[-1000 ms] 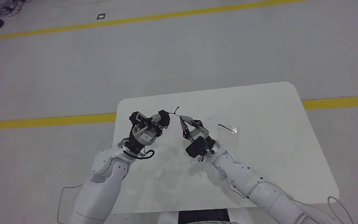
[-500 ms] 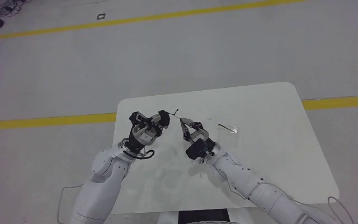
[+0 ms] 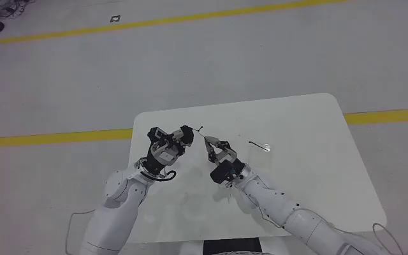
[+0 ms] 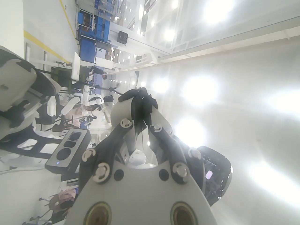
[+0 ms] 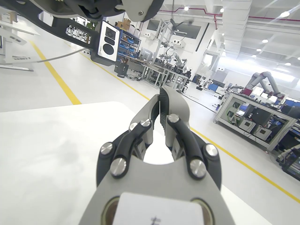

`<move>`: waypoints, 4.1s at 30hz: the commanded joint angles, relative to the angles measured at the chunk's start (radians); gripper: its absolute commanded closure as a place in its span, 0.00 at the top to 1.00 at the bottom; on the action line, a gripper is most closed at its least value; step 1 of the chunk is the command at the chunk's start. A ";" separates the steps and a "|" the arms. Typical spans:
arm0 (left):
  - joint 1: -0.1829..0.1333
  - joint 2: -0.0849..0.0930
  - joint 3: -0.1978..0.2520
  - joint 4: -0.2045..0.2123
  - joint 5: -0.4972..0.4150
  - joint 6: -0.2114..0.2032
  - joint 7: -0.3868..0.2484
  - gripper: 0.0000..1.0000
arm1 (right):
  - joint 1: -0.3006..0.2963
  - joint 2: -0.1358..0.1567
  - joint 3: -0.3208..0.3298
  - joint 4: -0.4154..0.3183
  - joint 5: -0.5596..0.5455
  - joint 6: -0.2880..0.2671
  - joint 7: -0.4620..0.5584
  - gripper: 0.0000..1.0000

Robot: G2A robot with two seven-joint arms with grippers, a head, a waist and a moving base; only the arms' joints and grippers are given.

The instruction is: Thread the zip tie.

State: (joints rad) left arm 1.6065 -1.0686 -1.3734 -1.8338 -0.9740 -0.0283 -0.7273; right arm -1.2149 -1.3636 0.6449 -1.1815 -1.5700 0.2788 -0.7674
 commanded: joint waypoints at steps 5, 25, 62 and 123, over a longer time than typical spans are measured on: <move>0.000 0.000 0.000 0.000 0.000 0.000 0.000 0.00 | 0.000 0.001 -0.002 0.003 0.000 0.001 0.000 0.00; 0.000 0.000 0.000 0.000 0.000 0.000 0.000 0.00 | -0.004 0.008 -0.008 -0.003 0.000 0.004 0.004 0.00; 0.000 0.000 0.000 0.000 0.000 0.000 0.000 0.00 | 0.008 0.008 -0.019 0.020 0.000 0.006 0.031 0.43; -0.010 -0.006 -0.016 -0.028 -0.132 -0.114 -0.300 0.00 | -0.030 0.018 0.027 -0.014 0.000 0.011 0.061 1.00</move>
State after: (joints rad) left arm 1.5969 -1.0751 -1.3890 -1.8621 -1.1059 -0.1427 -1.0273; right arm -1.2447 -1.3455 0.6715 -1.1951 -1.5700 0.2899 -0.7067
